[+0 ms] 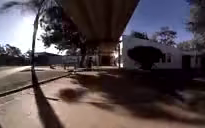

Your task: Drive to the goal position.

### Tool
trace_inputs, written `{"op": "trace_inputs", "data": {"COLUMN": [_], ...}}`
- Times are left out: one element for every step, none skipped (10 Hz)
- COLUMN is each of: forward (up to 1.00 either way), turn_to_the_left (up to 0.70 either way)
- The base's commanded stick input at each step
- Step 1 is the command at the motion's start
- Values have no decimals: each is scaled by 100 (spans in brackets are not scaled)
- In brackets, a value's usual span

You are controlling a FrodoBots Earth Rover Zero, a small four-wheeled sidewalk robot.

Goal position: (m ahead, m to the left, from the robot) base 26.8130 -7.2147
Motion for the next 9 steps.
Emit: {"op": "trace_inputs", "data": {"forward": [70,70,70,70,70,70,70,70,70], "turn_to_the_left": [0,0,0,0,-5,-9,-22,-35,-17]}}
